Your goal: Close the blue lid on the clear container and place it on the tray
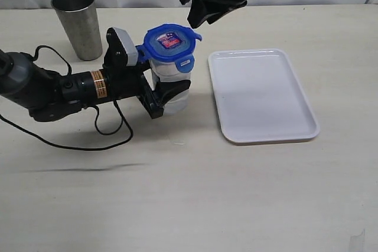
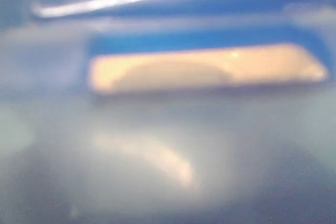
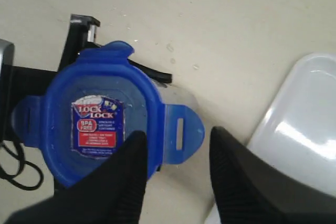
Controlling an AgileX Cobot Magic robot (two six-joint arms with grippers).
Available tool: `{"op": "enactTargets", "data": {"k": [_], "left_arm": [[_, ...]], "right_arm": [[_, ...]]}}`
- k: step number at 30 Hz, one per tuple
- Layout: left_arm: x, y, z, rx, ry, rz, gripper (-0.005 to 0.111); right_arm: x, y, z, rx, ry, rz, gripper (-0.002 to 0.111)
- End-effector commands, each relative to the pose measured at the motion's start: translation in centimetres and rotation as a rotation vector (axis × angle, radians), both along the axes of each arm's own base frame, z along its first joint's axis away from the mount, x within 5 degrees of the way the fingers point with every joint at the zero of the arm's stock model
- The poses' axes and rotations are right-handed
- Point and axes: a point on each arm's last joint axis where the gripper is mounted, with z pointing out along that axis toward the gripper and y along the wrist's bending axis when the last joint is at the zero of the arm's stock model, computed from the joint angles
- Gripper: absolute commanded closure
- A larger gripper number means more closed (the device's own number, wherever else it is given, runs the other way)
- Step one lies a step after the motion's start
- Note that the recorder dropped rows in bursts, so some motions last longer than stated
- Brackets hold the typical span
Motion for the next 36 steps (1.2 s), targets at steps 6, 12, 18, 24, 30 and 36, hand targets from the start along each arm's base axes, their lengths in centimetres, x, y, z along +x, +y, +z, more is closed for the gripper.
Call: {"op": "enactTargets", "data": {"k": [6,12,18,24,30,36], "left_arm": [[-0.2,-0.1,-0.6,0.069,0.011,-0.055,0.107],[0.0,-0.1,-0.7,0.08,0.039,-0.049,0.107],[0.0,-0.1,-0.7,0.081,0.04,-0.047,0.107],[0.0,-0.1,-0.7,0.081,0.04,-0.047,0.107],[0.0,-0.1,-0.7,0.081,0.04,-0.047,0.107],[0.0,-0.1,-0.7,0.081,0.04,-0.047,0.107]], "right_arm": [[0.6,-0.5,-0.7,0.129,0.063,0.064,0.07],[0.6,-0.2,-2.5,0.108,0.155,0.085,0.07],[0.7,-0.4,-2.8,0.08,0.164,0.074,0.07],[0.3,0.2,-2.8,0.098,0.181,0.088,0.07],[0.3,0.8,-3.5,0.135,0.217,0.108,0.07],[0.9,1.2,-5.6,0.139,0.266,0.109,0.07]]}}
